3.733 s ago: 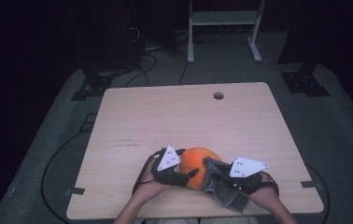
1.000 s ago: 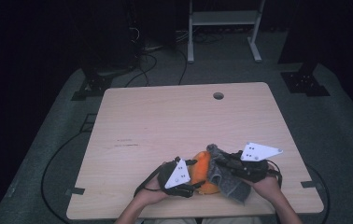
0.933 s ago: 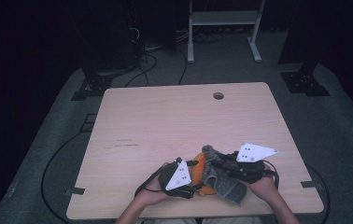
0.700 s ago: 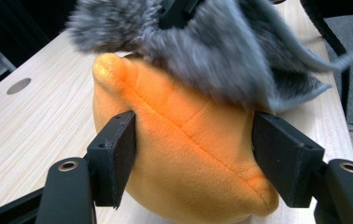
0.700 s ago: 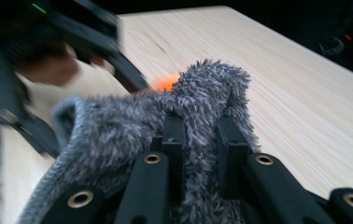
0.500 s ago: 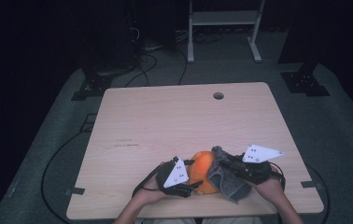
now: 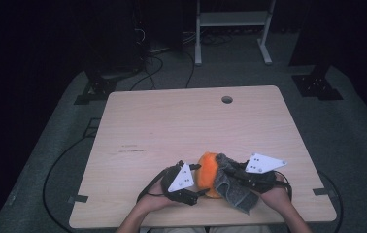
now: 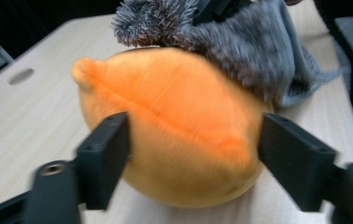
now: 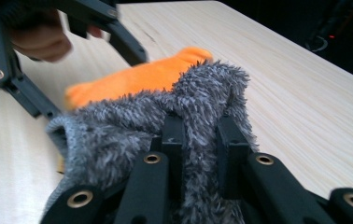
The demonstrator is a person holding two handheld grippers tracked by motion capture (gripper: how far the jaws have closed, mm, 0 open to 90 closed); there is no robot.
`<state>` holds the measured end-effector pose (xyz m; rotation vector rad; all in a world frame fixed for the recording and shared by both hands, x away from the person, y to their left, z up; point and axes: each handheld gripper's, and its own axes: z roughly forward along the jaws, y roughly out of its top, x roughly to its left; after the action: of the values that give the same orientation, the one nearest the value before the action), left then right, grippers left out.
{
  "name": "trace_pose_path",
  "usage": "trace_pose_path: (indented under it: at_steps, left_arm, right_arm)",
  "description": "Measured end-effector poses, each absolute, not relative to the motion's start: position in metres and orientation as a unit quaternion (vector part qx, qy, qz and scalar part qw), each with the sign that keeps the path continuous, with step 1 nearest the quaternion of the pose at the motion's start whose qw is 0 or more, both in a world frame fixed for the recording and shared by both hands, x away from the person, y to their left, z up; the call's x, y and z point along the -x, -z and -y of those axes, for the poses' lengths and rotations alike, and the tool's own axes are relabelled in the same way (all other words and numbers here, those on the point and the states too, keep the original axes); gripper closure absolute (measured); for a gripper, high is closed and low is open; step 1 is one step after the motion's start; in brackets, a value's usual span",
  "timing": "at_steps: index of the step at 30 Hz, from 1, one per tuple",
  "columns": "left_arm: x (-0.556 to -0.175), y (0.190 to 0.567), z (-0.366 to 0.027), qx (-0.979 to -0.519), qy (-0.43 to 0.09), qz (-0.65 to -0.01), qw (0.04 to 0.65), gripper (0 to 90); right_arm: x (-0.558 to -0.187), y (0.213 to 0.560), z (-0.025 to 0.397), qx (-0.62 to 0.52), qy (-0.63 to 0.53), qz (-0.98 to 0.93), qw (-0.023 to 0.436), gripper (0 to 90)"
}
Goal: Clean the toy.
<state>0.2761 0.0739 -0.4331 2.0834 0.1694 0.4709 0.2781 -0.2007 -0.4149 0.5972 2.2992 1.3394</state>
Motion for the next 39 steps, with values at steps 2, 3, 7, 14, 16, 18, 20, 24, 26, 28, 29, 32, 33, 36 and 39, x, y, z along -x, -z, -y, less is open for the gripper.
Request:
trace_pose_path:
  at_steps: [2, 3, 7, 14, 16, 18, 20, 24, 26, 28, 29, 32, 33, 36, 39]
  left_arm:
    - [-0.275, 0.432, -0.075, -0.852, -0.206, -0.065, 0.477, 37.7]
    - [-0.274, 0.432, -0.075, -0.852, -0.211, -0.064, 0.475, 40.1]
    - [-0.274, 0.433, -0.072, -0.853, -0.219, -0.069, 0.468, 43.3]
    - [-0.279, 0.436, -0.072, -0.847, -0.209, -0.109, 0.476, 42.5]
    - [-0.278, 0.437, -0.073, -0.848, -0.202, -0.103, 0.480, 40.7]
    - [-0.279, 0.436, -0.074, -0.854, -0.180, -0.092, 0.480, 33.9]
    - [-0.279, 0.436, -0.072, -0.857, -0.178, -0.077, 0.477, 30.3]
    - [-0.277, 0.435, -0.070, -0.850, -0.205, -0.076, 0.478, 43.2]
    - [-0.277, 0.434, -0.069, -0.850, -0.208, -0.077, 0.478, 47.8]
    - [-0.276, 0.434, -0.068, -0.850, -0.206, -0.074, 0.479, 48.8]
    - [-0.275, 0.434, -0.068, -0.850, -0.208, -0.070, 0.479, 48.9]
    - [-0.274, 0.433, -0.065, -0.850, -0.205, -0.068, 0.481, 48.9]
    - [-0.273, 0.433, -0.065, -0.851, -0.206, -0.066, 0.478, 48.9]
    - [-0.274, 0.436, -0.066, -0.853, -0.205, -0.071, 0.474, 49.1]
    - [-0.276, 0.439, -0.068, -0.858, -0.203, -0.072, 0.467, 49.4]
  right_arm:
    - [-0.279, 0.415, 0.204, -0.219, -0.471, -0.826, 0.221, 76.0]
    - [-0.280, 0.415, 0.205, -0.224, -0.464, -0.826, 0.228, 76.0]
    - [-0.281, 0.414, 0.210, -0.237, -0.459, -0.823, 0.235, 76.0]
    - [-0.260, 0.405, 0.178, -0.170, -0.474, -0.832, 0.232, 76.0]
    - [-0.262, 0.411, 0.175, -0.165, -0.467, -0.836, 0.238, 76.0]
    - [-0.266, 0.413, 0.179, -0.170, -0.473, -0.832, 0.234, 76.0]
    - [-0.268, 0.414, 0.182, -0.179, -0.476, -0.828, 0.235, 75.9]
    - [-0.272, 0.415, 0.190, -0.194, -0.481, -0.823, 0.232, 76.0]
    - [-0.272, 0.413, 0.193, -0.202, -0.478, -0.821, 0.239, 76.1]
    - [-0.269, 0.407, 0.193, -0.202, -0.477, -0.820, 0.243, 76.1]
    - [-0.266, 0.404, 0.192, -0.194, -0.479, -0.821, 0.240, 76.1]
    - [-0.257, 0.398, 0.182, -0.159, -0.506, -0.821, 0.211, 76.1]
    - [-0.256, 0.399, 0.177, -0.151, -0.495, -0.828, 0.215, 76.1]
    - [-0.260, 0.406, 0.174, -0.147, -0.479, -0.837, 0.221, 76.1]
    - [-0.266, 0.407, 0.185, -0.169, -0.476, -0.832, 0.228, 76.1]
